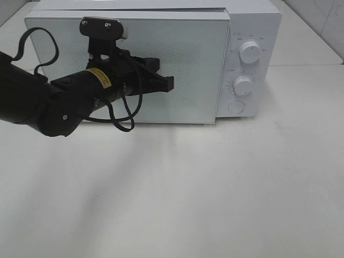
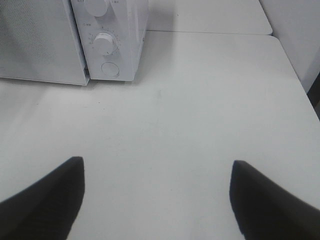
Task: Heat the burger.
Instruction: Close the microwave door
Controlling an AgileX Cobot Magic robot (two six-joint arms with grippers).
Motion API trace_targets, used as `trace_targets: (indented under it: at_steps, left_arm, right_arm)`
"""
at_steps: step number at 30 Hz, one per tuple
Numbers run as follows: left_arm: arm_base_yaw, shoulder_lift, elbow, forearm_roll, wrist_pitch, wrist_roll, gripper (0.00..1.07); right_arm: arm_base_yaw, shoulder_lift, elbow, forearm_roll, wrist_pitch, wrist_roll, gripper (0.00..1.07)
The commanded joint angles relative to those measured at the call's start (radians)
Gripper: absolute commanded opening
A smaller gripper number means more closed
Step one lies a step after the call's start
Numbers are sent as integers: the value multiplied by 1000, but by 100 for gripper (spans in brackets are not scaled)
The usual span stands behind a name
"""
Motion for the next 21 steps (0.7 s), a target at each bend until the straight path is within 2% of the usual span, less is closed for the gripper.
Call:
trace_targets:
  at_steps: [1,8,10,13,14,16,17,21]
  left_arm:
    - [9,23,-67,-57,10,2,0]
    - [9,55,-150,-64,34,31,0]
    - [9,78,-205,-81,71,53,0]
    - [10,81,-214,-89,80,65,0]
    - [14,87,-230,-120,86,95,0]
    - [14,87,-233,-136,86,105,0]
    - [17,87,-234,-173,80,123,0]
    - [17,80,-234,-169,102,130,0]
  right_arm:
    - [-6,-27,1,-2,-7,7,76]
    - [-6,-27,1,-2,-7,7,76]
    - [-6,-27,1,-1,-7,7,76]
    - [-6,-27,1,-1,-7,7,76]
    - [-6,-27,1,1,-7,7,76]
    - [-6,-27,1,1,-7,7,76]
    - [-6,-27,1,1,-7,7,76]
    - [-6,-27,1,1,-7,7,76]
